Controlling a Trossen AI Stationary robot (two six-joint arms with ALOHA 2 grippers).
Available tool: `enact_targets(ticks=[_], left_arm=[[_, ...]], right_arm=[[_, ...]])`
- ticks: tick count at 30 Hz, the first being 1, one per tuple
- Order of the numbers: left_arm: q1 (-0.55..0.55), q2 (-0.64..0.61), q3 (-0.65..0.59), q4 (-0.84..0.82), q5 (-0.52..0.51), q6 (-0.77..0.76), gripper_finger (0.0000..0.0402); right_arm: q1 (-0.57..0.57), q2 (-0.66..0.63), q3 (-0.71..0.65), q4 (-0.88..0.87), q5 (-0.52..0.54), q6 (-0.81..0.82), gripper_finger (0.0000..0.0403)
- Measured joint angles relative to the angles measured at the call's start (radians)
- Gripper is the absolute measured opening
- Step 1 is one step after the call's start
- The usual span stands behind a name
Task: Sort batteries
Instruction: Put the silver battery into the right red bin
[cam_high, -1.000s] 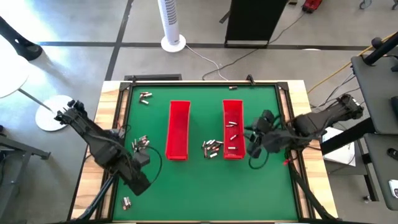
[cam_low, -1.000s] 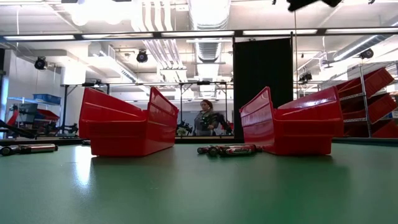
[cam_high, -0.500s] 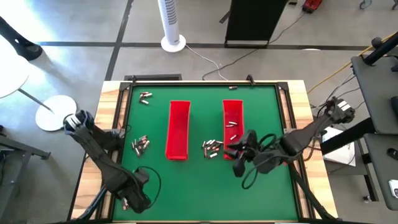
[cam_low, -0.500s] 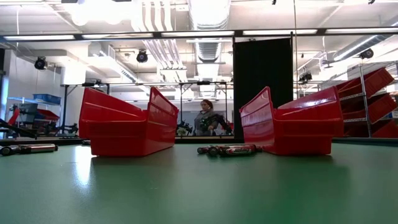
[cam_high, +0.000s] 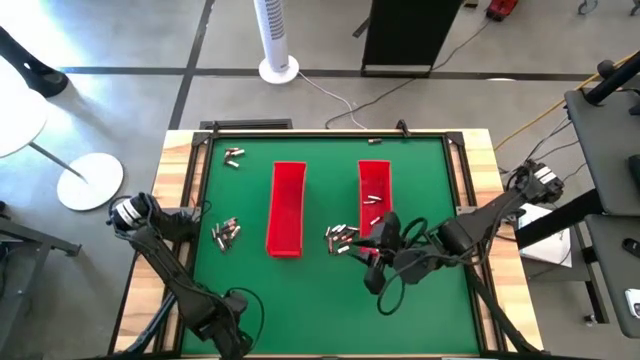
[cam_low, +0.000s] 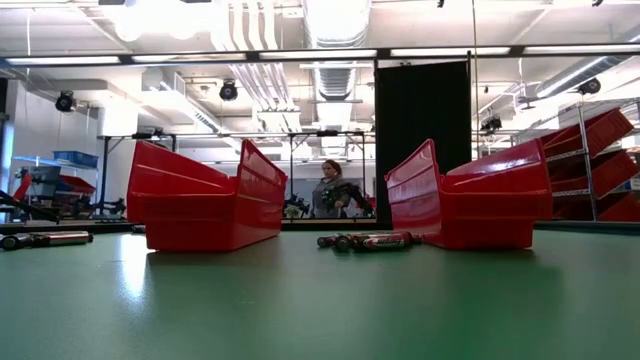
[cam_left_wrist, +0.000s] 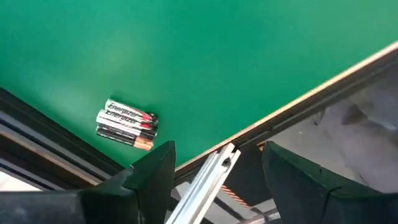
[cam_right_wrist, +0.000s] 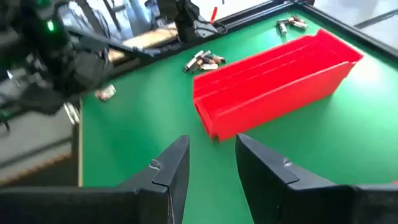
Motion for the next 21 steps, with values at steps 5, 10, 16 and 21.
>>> enact_targets(ticks=[5, 10, 16, 21], left_arm=[[0.000, -0.005, 0.006, -0.001, -0.143, -0.194, 0.0220], [-0.004, -0.012, 0.007, 0.008, -0.176, -0.431, 0.0220], [-0.019, -0.013, 0.008, 0.022, -0.121, -0.537, 0.0220], [-0.026, -0.015, 0.008, -0.042, -0.126, -0.476, 0.0220]], right_arm=[[-0.012, -0.038, 0.039, -0.136, 0.011, -0.115, 0.0128], [-0.028, -0.057, 0.031, -0.189, 0.013, -0.229, 0.0144], [-0.027, -0.060, -0.016, -0.183, 0.080, -0.279, 0.0160], [-0.027, -0.060, -0.067, -0.164, 0.108, -0.270, 0.0167]])
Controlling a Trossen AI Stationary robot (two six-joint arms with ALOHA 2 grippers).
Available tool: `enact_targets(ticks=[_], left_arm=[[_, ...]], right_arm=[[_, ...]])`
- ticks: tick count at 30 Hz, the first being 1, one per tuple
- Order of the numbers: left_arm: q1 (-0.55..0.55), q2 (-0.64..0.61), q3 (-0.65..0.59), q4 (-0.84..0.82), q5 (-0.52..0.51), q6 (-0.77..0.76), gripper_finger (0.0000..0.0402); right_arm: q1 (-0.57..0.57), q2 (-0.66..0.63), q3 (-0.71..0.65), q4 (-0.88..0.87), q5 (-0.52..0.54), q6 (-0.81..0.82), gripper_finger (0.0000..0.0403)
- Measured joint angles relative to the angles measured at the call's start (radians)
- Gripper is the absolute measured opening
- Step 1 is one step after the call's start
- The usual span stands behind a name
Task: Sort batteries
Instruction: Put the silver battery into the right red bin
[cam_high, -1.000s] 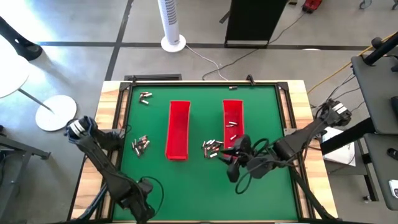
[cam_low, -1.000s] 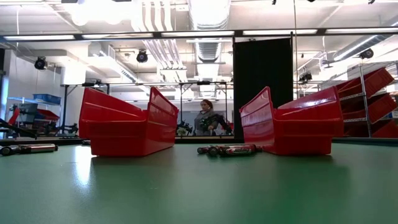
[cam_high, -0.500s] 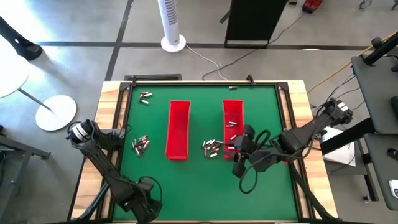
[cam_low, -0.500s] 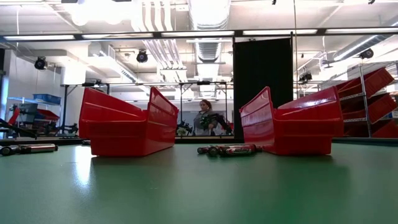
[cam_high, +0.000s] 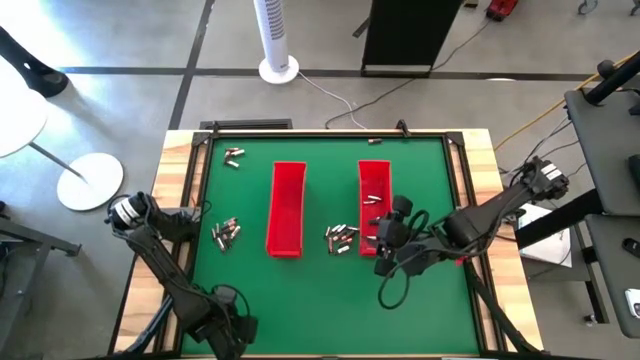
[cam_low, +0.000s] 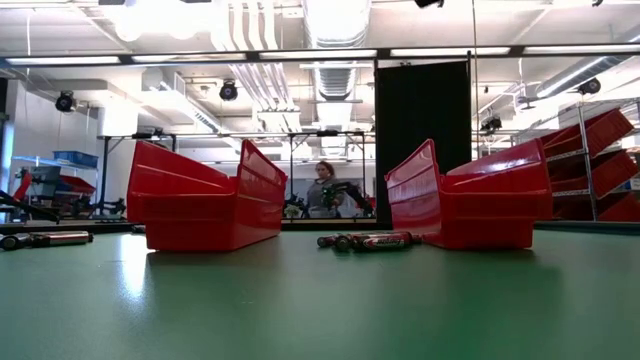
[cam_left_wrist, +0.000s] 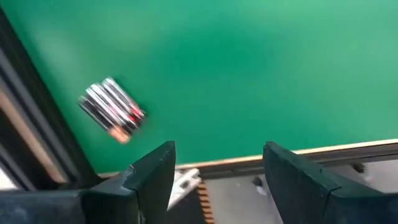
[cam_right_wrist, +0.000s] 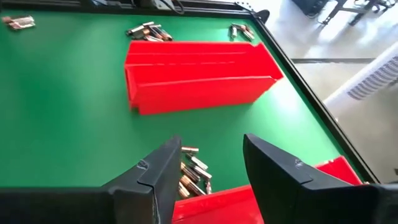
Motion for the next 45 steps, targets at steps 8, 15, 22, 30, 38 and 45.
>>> enact_targets(ticks=[8, 15, 22, 30, 38, 45], left_arm=[[0.000, -0.001, 0.000, -0.121, 0.000, 0.122, 0.0220], [-0.002, -0.002, 0.000, -0.186, -0.008, 0.179, 0.0220], [0.000, -0.002, 0.000, -0.220, -0.053, 0.185, 0.0220], [0.003, -0.002, 0.000, -0.300, -0.060, 0.205, 0.0220], [-0.011, -0.014, -0.002, -0.284, 0.086, 0.201, 0.0220], [-0.095, -0.015, 0.000, -0.043, -0.032, -0.033, 0.0220]], right_arm=[[0.000, 0.000, -0.060, 0.035, 0.013, 0.084, 0.0162], [0.000, 0.000, -0.061, 0.042, 0.089, 0.108, 0.0144], [0.003, 0.000, -0.113, 0.041, 0.079, 0.217, 0.0127], [0.002, 0.000, -0.225, 0.117, 0.137, 0.048, 0.0113], [0.022, 0.009, -0.387, 0.580, 0.138, -0.126, 0.0096], [0.082, 0.028, -0.434, 0.639, -0.172, 0.034, 0.0076]])
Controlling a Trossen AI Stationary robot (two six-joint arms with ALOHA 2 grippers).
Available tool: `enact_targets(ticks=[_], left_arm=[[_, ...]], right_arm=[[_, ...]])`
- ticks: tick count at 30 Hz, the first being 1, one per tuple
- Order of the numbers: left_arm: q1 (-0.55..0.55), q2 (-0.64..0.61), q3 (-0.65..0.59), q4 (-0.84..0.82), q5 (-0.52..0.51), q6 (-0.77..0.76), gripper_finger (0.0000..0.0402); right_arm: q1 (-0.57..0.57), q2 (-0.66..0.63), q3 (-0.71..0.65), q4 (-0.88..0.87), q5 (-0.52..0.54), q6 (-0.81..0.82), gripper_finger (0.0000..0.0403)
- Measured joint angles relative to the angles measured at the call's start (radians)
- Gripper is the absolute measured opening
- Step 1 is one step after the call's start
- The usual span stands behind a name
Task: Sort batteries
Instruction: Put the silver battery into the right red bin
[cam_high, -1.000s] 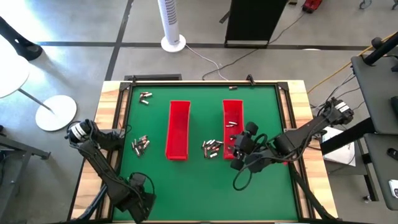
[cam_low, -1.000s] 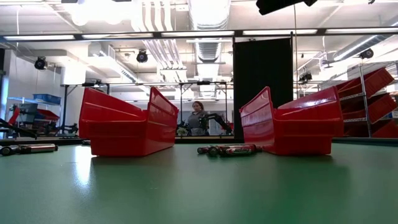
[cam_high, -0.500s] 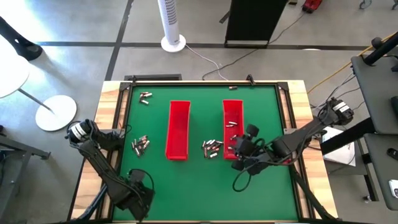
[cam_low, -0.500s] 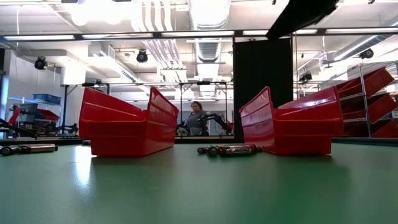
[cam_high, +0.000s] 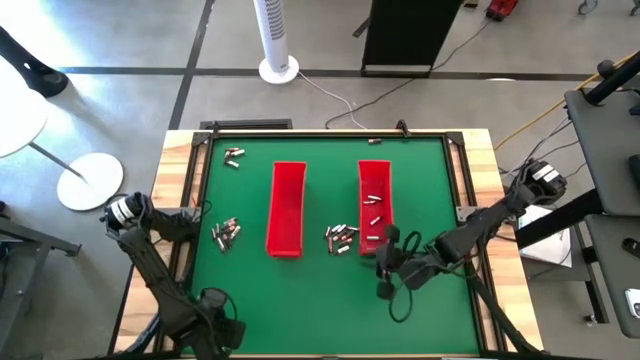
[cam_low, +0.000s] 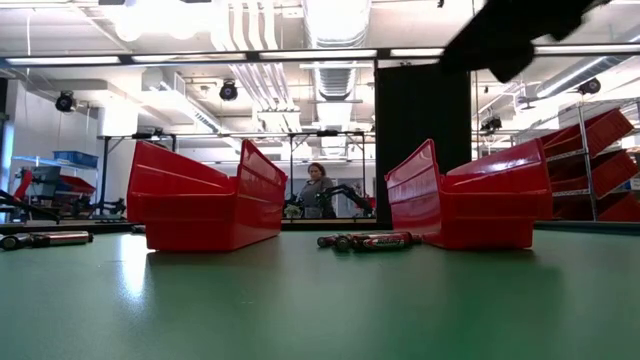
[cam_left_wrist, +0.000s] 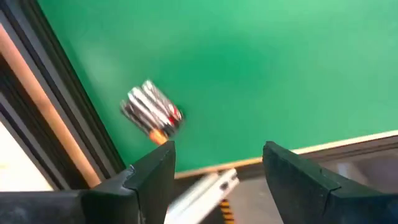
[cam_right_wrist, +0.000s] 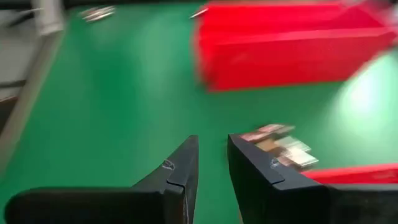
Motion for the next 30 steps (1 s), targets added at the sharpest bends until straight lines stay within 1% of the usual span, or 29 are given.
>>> enact_targets(ticks=[2, 3, 7, 12, 15, 17, 19, 22, 26, 30], left_arm=[[-0.012, 0.001, 0.000, 0.030, 0.015, -0.032, 0.0220], [-0.012, 0.004, 0.000, 0.030, 0.039, -0.039, 0.0220], [0.000, 0.032, -0.006, 0.007, 0.070, -0.038, 0.0220], [0.004, 0.033, -0.026, 0.027, 0.083, -0.028, 0.0220], [0.003, 0.024, -0.070, 0.087, 0.094, -0.030, 0.0220], [0.003, 0.012, -0.117, 0.142, 0.122, -0.043, 0.0220], [0.002, 0.003, -0.163, 0.198, 0.157, -0.055, 0.0220], [0.010, -0.004, -0.203, 0.209, 0.202, -0.067, 0.0220], [0.018, -0.012, -0.224, 0.213, 0.222, -0.070, 0.0220], [0.018, -0.021, -0.228, 0.253, 0.304, -0.071, 0.0225]], right_arm=[[0.030, 0.000, 0.000, 0.001, -0.082, 0.011, 0.0070], [0.050, 0.000, 0.000, 0.001, -0.092, 0.017, 0.0068], [0.122, 0.000, 0.000, 0.003, -0.056, 0.019, 0.0060], [0.188, 0.000, 0.000, 0.006, -0.048, 0.061, 0.0054], [0.220, 0.001, 0.000, 0.008, -0.030, 0.106, 0.0052], [0.238, 0.001, 0.000, 0.008, -0.011, 0.133, 0.0054], [0.252, 0.001, 0.000, 0.011, 0.006, 0.151, 0.0054], [0.264, 0.001, 0.000, 0.018, 0.018, 0.154, 0.0052], [0.266, 0.001, 0.000, 0.024, 0.021, 0.152, 0.0054], [0.266, 0.001, 0.000, 0.024, 0.021, 0.146, 0.0059]])
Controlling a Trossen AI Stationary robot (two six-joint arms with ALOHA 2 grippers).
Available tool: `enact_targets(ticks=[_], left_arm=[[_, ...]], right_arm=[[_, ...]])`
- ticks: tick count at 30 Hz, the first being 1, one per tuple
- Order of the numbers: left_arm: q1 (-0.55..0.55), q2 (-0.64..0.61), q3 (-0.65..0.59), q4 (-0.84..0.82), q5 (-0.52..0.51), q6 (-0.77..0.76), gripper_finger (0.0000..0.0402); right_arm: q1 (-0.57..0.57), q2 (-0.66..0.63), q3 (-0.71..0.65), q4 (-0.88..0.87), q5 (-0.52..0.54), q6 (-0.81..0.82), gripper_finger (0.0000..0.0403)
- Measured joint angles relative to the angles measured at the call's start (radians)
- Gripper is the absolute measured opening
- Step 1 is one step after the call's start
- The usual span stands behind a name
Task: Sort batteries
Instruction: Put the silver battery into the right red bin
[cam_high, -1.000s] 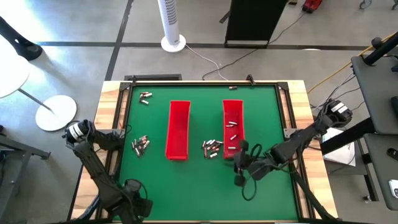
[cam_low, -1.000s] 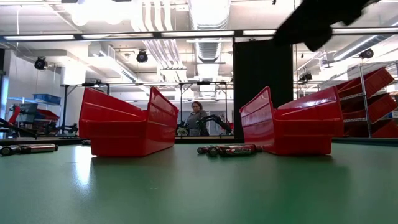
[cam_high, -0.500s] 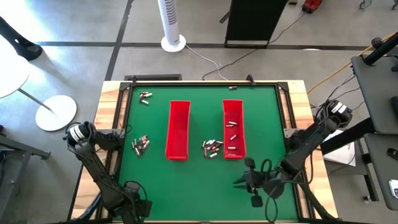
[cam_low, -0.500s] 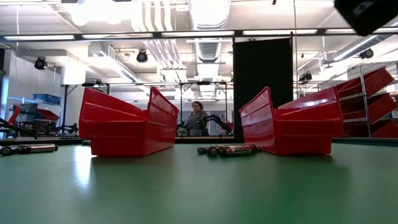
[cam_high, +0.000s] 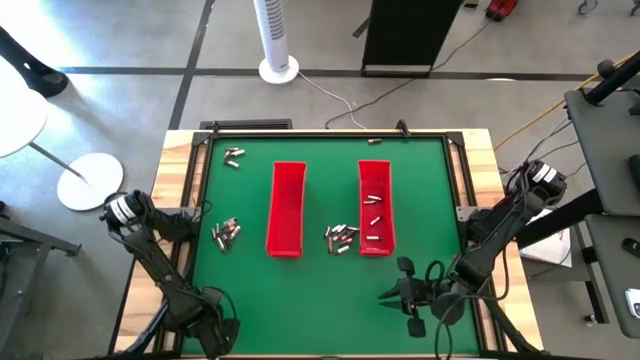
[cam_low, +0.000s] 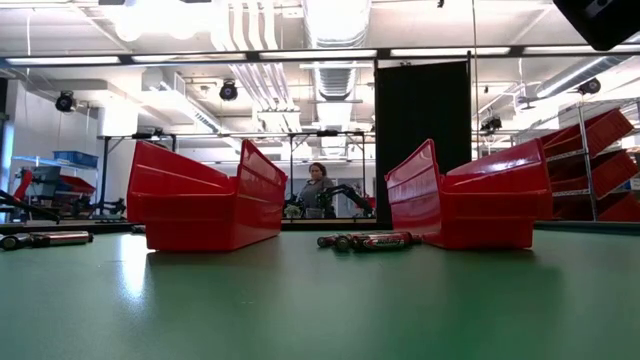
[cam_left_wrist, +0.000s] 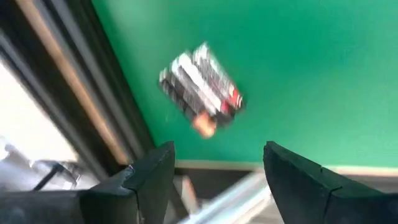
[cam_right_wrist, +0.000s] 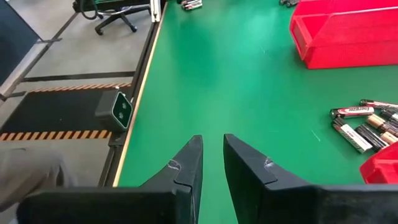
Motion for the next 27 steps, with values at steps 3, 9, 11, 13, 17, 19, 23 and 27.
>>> enact_targets(ticks=[3, 9, 11, 13, 17, 19, 23, 27], left_arm=[[-0.001, -0.001, 0.000, 0.059, 0.080, 0.024, 0.0228], [-0.004, -0.001, 0.000, 0.095, 0.126, 0.175, 0.0228], [-0.004, -0.001, -0.002, 0.080, 0.136, 0.256, 0.0228], [-0.004, -0.001, -0.003, 0.049, 0.138, 0.336, 0.0228], [-0.005, 0.000, -0.012, 0.012, 0.109, 0.554, 0.0214], [-0.004, 0.000, -0.014, -0.002, 0.086, 0.669, 0.0191], [-0.001, 0.000, -0.021, -0.052, 0.089, 0.818, 0.0116], [-0.005, 0.001, -0.065, -0.070, 0.191, 0.854, 0.0027]], right_arm=[[0.000, 0.000, 0.000, -0.001, 0.000, -0.020, 0.0063], [-0.005, 0.000, 0.000, 0.000, 0.001, -0.089, 0.0064], [-0.011, 0.000, 0.000, 0.005, 0.001, -0.116, 0.0061], [-0.019, 0.000, 0.000, 0.007, 0.002, -0.124, 0.0057], [-0.033, 0.000, 0.000, 0.007, 0.003, -0.130, 0.0051], [-0.040, 0.000, 0.000, 0.006, 0.003, -0.132, 0.0048], [-0.060, 0.000, 0.000, 0.006, 0.003, -0.133, 0.0049], [-0.088, 0.000, 0.000, 0.006, 0.003, -0.130, 0.0048]])
